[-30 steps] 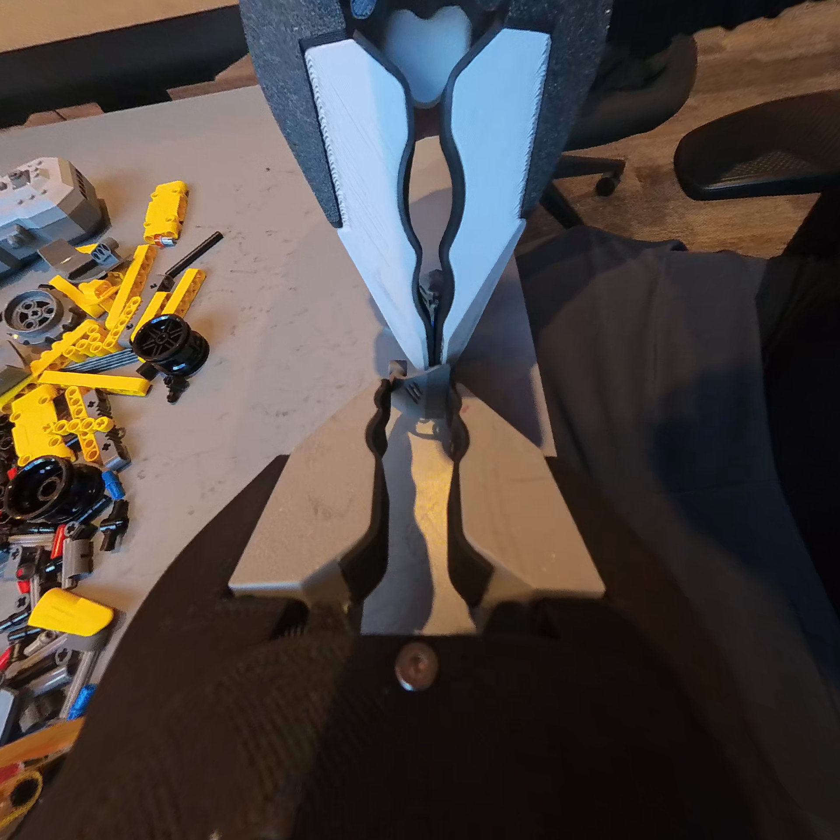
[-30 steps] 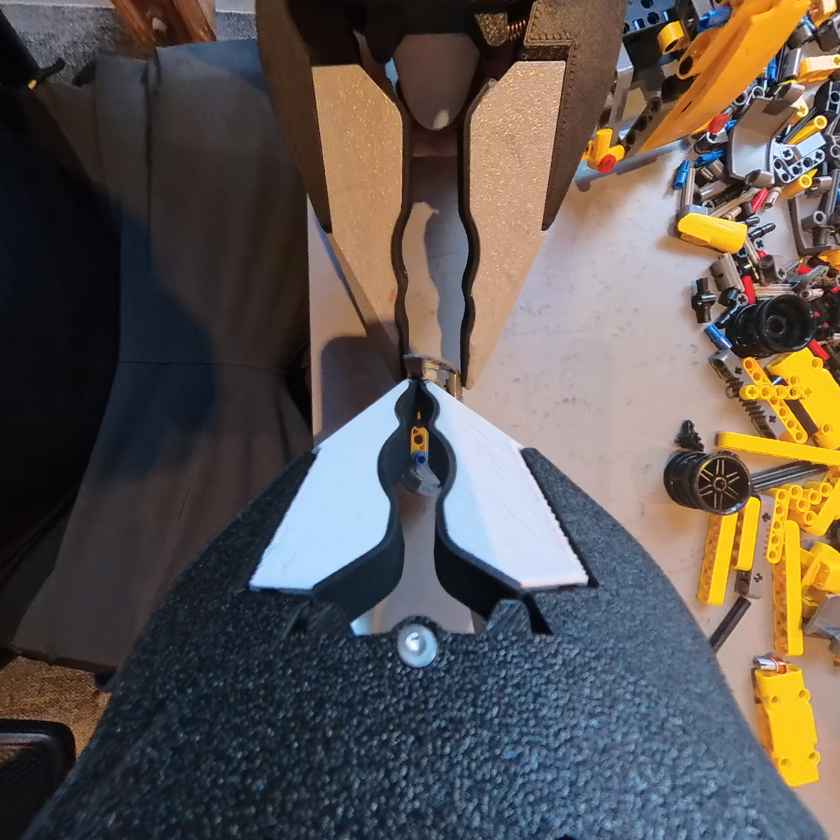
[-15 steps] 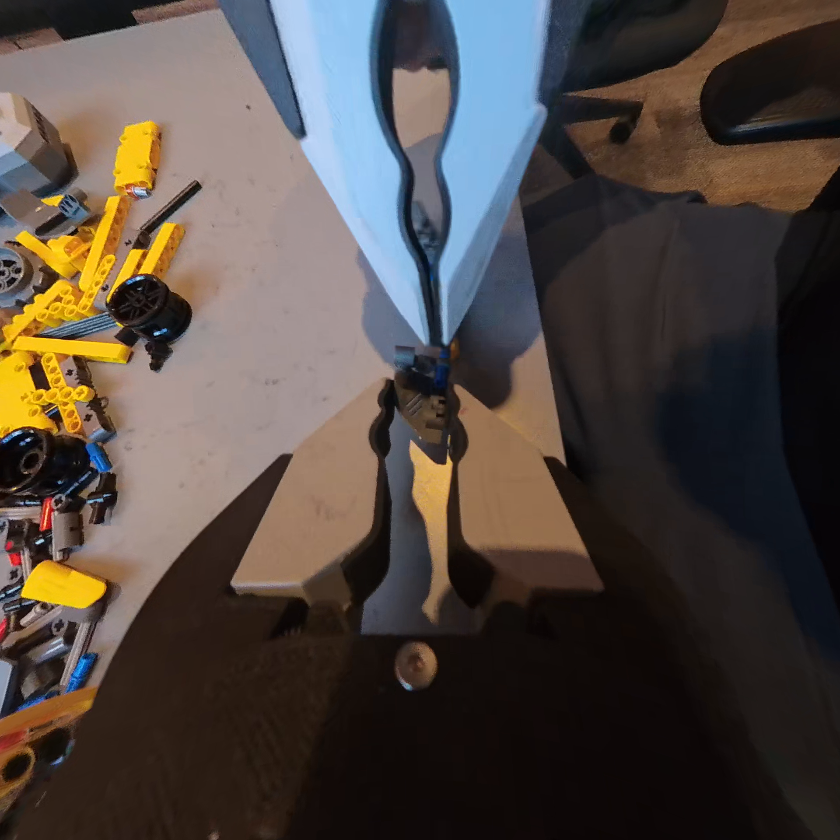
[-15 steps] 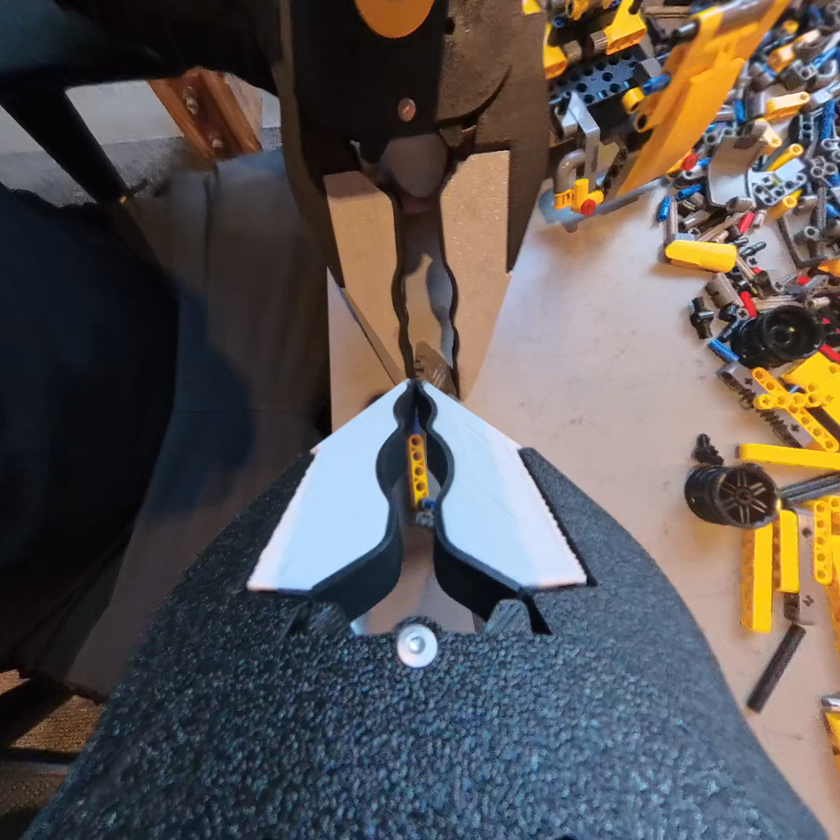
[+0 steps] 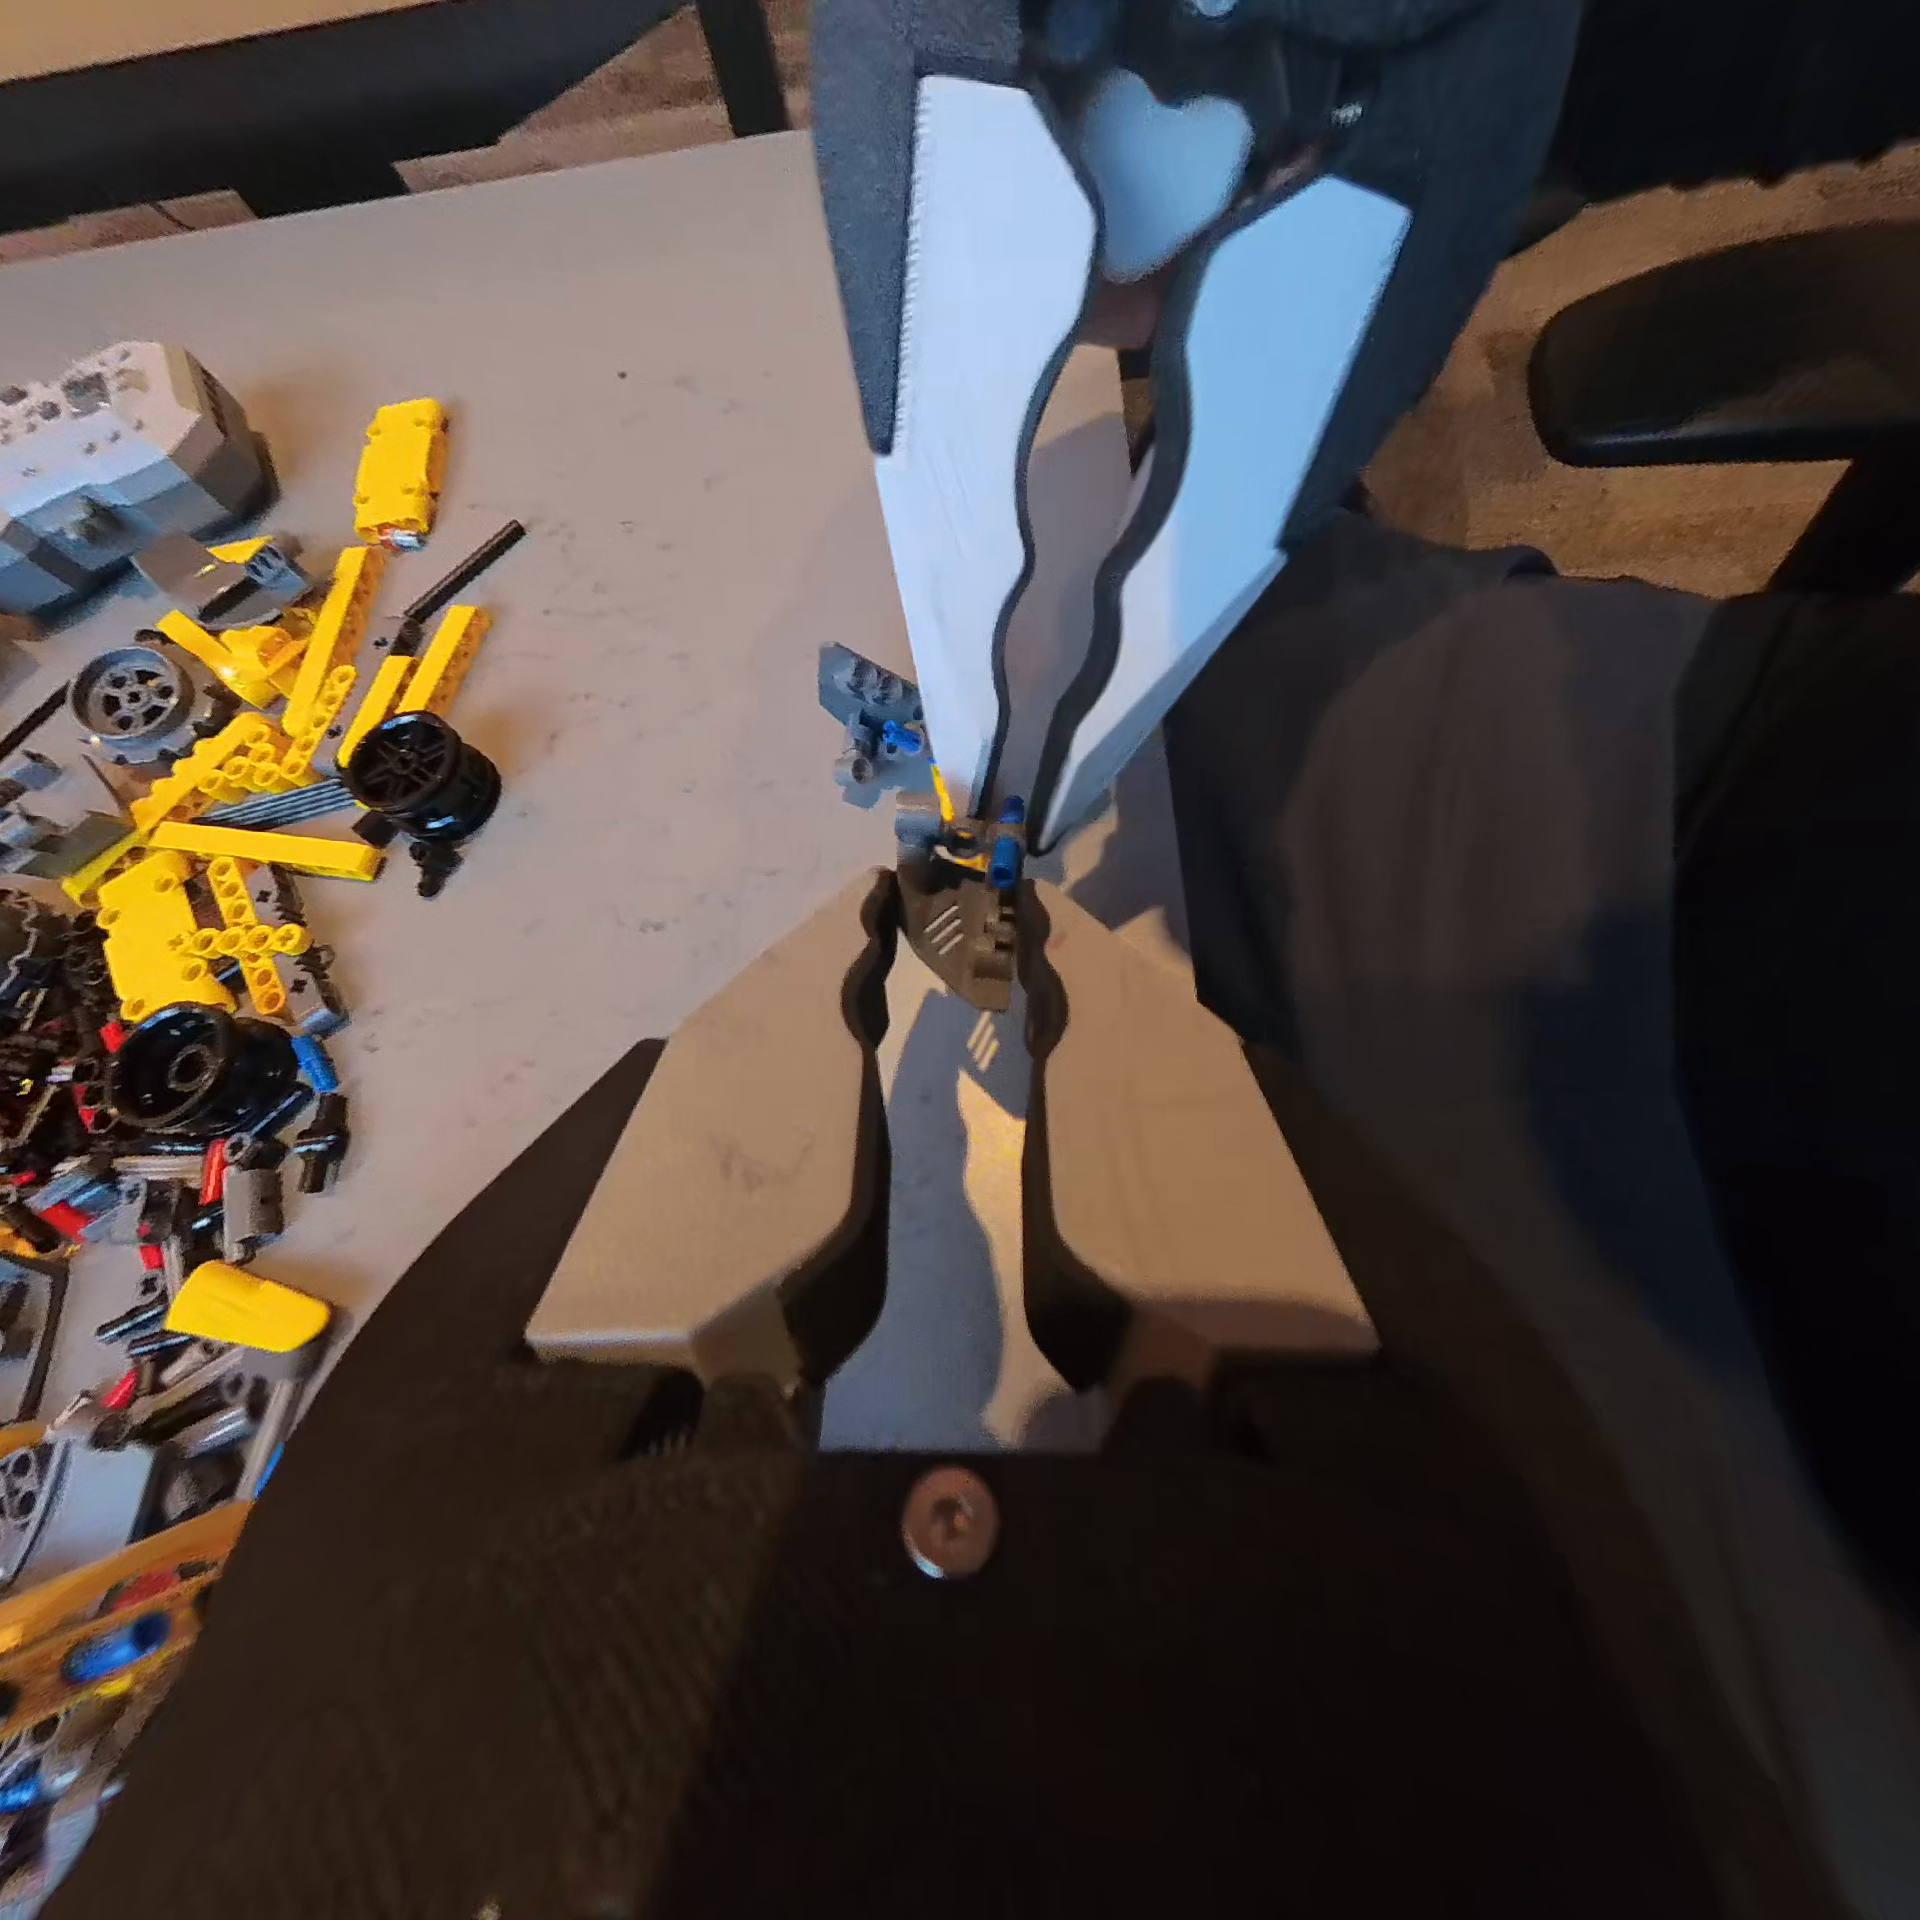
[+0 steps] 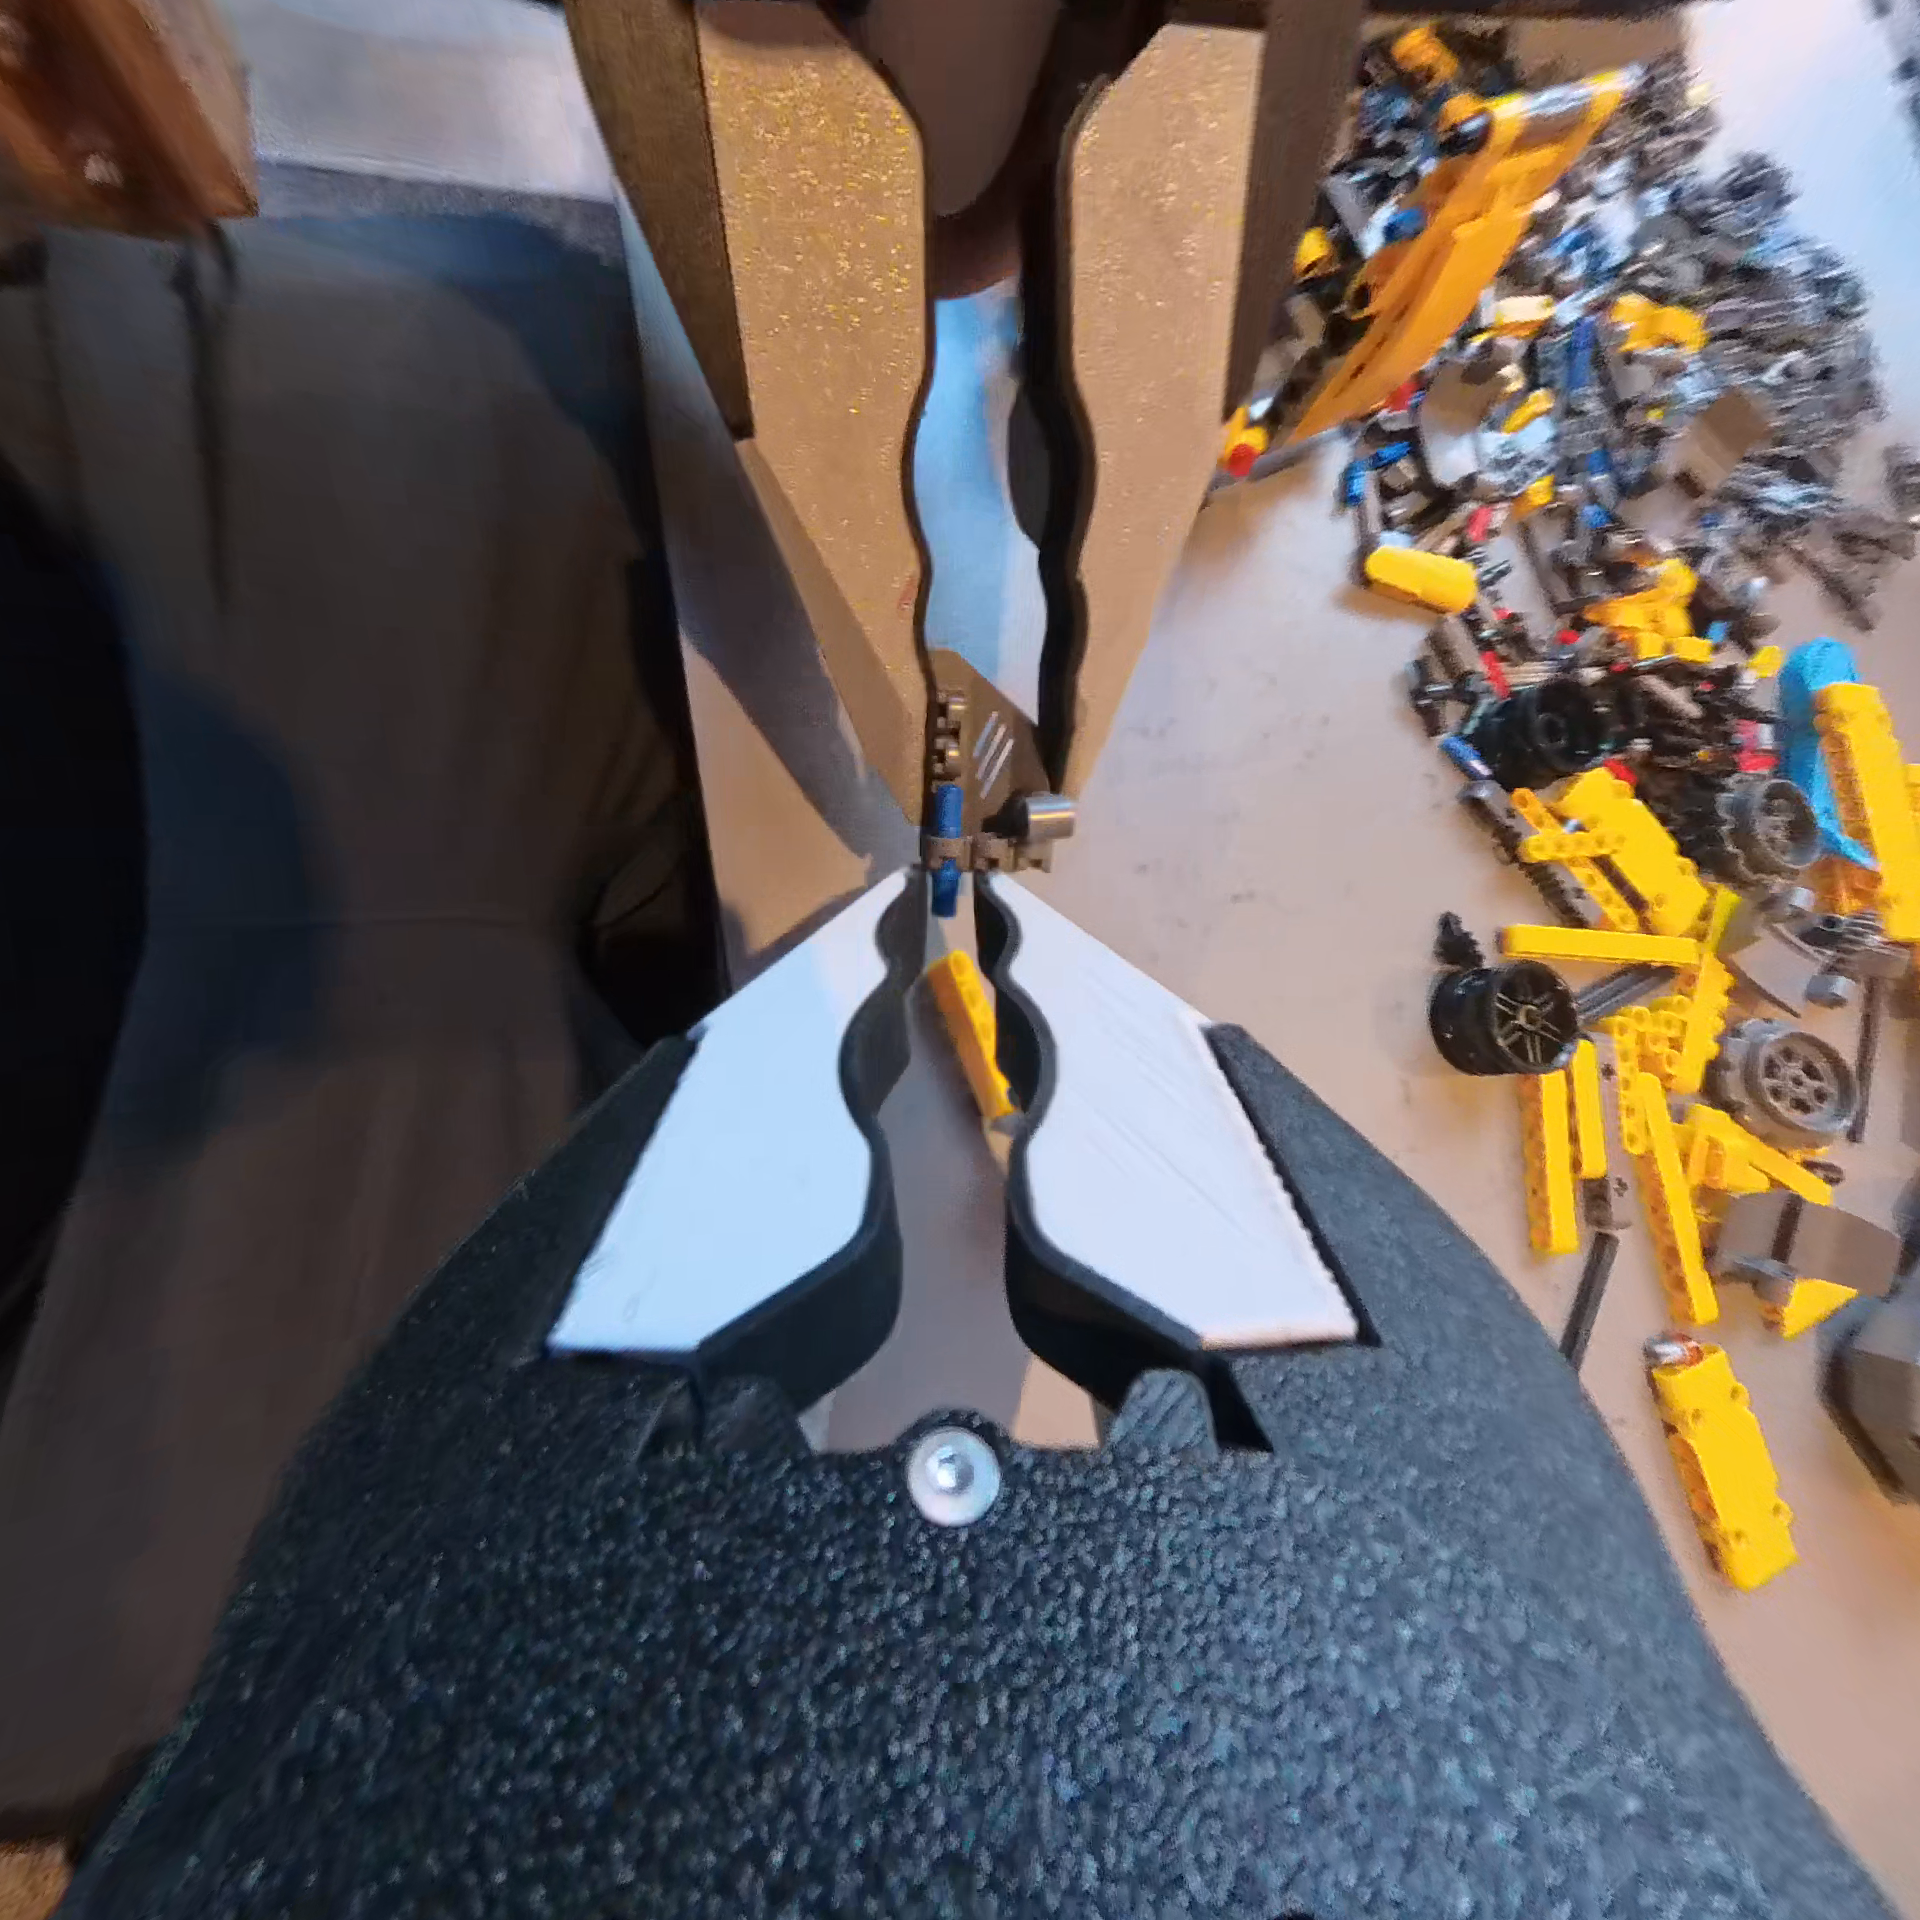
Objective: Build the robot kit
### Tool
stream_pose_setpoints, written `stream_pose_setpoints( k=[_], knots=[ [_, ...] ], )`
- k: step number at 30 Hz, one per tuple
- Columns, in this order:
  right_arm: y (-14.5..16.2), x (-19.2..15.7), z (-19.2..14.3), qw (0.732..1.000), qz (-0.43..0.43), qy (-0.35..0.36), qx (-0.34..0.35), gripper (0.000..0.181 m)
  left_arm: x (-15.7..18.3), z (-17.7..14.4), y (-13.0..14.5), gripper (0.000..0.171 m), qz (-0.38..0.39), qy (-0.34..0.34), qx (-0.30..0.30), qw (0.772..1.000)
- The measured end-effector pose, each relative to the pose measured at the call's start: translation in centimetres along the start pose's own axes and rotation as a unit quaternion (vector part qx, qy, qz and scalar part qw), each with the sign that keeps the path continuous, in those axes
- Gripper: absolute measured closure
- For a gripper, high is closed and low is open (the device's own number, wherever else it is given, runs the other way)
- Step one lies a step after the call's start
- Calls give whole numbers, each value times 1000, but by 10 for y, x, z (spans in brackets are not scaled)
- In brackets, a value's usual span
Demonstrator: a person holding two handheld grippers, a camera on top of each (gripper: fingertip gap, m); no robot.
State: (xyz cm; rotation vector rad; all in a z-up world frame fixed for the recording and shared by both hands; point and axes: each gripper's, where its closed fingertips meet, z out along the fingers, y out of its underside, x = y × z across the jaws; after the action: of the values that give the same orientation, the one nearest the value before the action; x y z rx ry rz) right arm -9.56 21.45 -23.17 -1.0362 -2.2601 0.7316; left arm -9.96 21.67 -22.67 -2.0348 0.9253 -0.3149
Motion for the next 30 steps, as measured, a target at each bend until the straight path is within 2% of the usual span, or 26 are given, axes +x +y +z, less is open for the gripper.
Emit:
stream_pose_setpoints(
  k=[4,11,17,21,24,30],
  knots=[
    [-7,4,-7,998,26,19,50,176,-2,-7,-9,151,-18,-11,18,1000],
    [-13,-3,-17,978,128,-36,163,176,3,-13,-25,151,-42,4,68,997],
    [-28,-9,-38,923,222,-131,285,176,8,-27,-45,144,-50,32,166,984],
    [-32,-13,-44,899,249,-178,314,176,10,-30,-51,140,-94,77,195,973],
    [-33,-11,-46,887,263,-190,328,176,12,-31,-53,145,-104,90,206,969],
    [-36,-16,-46,877,266,-209,340,176,17,-29,-57,144,-118,108,216,963]
  ],
)
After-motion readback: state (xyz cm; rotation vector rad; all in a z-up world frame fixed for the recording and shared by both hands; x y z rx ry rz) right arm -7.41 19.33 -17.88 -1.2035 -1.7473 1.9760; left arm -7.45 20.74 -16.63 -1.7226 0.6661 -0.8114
